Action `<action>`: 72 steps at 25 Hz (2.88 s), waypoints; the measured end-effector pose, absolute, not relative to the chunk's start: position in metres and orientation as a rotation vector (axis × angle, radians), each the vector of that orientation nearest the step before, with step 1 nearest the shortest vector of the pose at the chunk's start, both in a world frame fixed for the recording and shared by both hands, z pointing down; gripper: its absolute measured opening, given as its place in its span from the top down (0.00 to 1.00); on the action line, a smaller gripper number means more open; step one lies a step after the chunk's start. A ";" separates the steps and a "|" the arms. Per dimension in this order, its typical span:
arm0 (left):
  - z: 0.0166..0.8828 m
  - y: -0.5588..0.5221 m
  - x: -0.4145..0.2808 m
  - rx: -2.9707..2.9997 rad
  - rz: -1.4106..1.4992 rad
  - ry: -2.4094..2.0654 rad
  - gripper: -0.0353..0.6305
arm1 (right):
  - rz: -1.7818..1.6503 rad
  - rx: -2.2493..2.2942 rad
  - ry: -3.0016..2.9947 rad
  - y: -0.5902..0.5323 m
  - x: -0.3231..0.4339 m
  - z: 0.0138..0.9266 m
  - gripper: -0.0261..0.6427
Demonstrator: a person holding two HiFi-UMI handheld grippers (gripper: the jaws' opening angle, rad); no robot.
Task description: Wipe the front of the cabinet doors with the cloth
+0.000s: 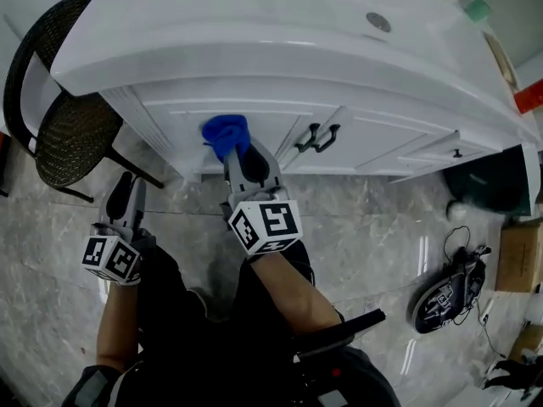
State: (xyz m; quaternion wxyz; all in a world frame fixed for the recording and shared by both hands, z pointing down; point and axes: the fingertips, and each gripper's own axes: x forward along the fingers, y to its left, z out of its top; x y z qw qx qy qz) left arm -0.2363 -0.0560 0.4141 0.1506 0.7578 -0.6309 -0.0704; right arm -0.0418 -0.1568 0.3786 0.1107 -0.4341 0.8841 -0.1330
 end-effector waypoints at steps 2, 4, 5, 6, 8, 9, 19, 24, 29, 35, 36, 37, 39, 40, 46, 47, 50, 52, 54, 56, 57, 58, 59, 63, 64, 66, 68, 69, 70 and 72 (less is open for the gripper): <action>0.413 -0.065 -0.226 2.198 -0.202 -1.781 0.75 | -0.379 -1.389 2.543 -0.164 -0.006 0.379 0.88; 0.413 -0.076 -0.213 2.225 -0.202 -1.742 0.75 | -0.385 -1.486 2.497 -0.166 0.026 0.382 0.88; 0.413 -0.081 -0.206 2.241 -0.200 -1.722 0.75 | -0.389 -1.528 2.478 -0.166 0.040 0.384 0.88; 0.412 -0.086 -0.197 2.259 -0.194 -1.704 0.75 | -0.389 -1.566 2.461 -0.165 0.053 0.385 0.88; 0.411 -0.094 -0.180 2.299 -0.179 -1.671 0.75 | -0.383 -1.630 2.426 -0.161 0.077 0.384 0.88; 0.411 -0.097 -0.172 2.319 -0.173 -1.656 0.75 | -0.381 -1.655 2.408 -0.158 0.088 0.384 0.88; 0.416 -0.107 -0.155 2.349 -0.209 -1.576 0.75 | -0.317 -1.669 2.415 -0.141 0.103 0.372 0.88; 0.418 -0.100 -0.188 2.298 -0.240 -1.646 0.75 | -0.320 -1.371 2.526 -0.138 0.036 0.361 0.88; 0.421 -0.086 -0.227 2.216 -0.259 -1.733 0.75 | -0.352 -1.031 2.652 -0.123 -0.057 0.362 0.88; 0.431 -0.066 -0.258 2.127 -0.230 -1.823 0.75 | -0.476 -0.770 2.826 -0.105 -0.151 0.414 0.88; 0.433 -0.064 -0.260 2.121 -0.223 -1.828 0.75 | -0.501 -0.762 2.850 -0.106 -0.159 0.427 0.88; 0.435 -0.062 -0.260 2.119 -0.217 -1.831 0.75 | -0.528 -0.766 2.867 -0.107 -0.164 0.439 0.88; 0.436 -0.060 -0.259 2.122 -0.205 -1.832 0.75 | -0.573 -0.808 2.888 -0.115 -0.166 0.460 0.88; 0.437 -0.060 -0.258 2.125 -0.199 -1.833 0.75 | -0.584 -0.844 2.892 -0.119 -0.162 0.468 0.88; 0.441 -0.068 -0.241 2.161 -0.173 -1.805 0.75 | -0.595 -1.049 2.825 -0.142 -0.113 0.478 0.88; 0.441 -0.071 -0.236 2.171 -0.172 -1.791 0.75 | -0.592 -1.084 2.815 -0.144 -0.103 0.479 0.88; 0.442 -0.082 -0.214 2.211 -0.166 -1.735 0.75 | -0.604 -1.242 2.771 -0.152 -0.060 0.485 0.88; 0.443 -0.091 -0.197 2.241 -0.167 -1.686 0.75 | -0.624 -1.380 2.708 -0.158 -0.021 0.489 0.88; 0.445 -0.100 -0.179 2.270 -0.167 -1.635 0.75 | -0.652 -1.516 2.622 -0.163 0.020 0.492 0.88; 0.448 -0.106 -0.162 2.294 -0.165 -1.591 0.75 | -0.682 -1.638 2.544 -0.163 0.057 0.495 0.88; 0.450 -0.108 -0.154 2.304 -0.164 -1.570 0.75 | -0.696 -1.692 2.513 -0.162 0.074 0.497 0.88; 0.451 -0.111 -0.146 2.313 -0.164 -1.551 0.75 | -0.712 -1.740 2.488 -0.161 0.088 0.500 0.88; 0.453 -0.113 -0.139 2.321 -0.164 -1.533 0.75 | -0.728 -1.779 2.465 -0.159 0.099 0.502 0.88; 0.457 -0.116 -0.120 2.348 -0.159 -1.489 0.75 | -0.765 -1.832 2.409 -0.152 0.122 0.503 0.88; 0.457 -0.117 -0.119 2.352 -0.158 -1.489 0.75 | -0.752 -1.820 2.420 -0.151 0.121 0.500 0.88; 0.460 -0.116 -0.122 2.347 -0.154 -1.499 0.75 | -0.712 -1.754 2.481 -0.148 0.105 0.492 0.88; 0.464 -0.114 -0.132 2.326 -0.153 -1.520 0.75 | -0.684 -1.632 2.576 -0.141 0.075 0.488 0.88; 0.466 -0.112 -0.138 2.313 -0.153 -1.534 0.75 | -0.673 -1.558 2.627 -0.138 0.058 0.487 0.88; 0.468 -0.110 -0.145 2.299 -0.152 -1.552 0.75 | -0.660 -1.481 2.679 -0.134 0.039 0.486 0.88; 0.473 -0.106 -0.161 2.269 -0.145 -1.593 0.75 | -0.618 -1.326 2.774 -0.128 0.000 0.483 0.88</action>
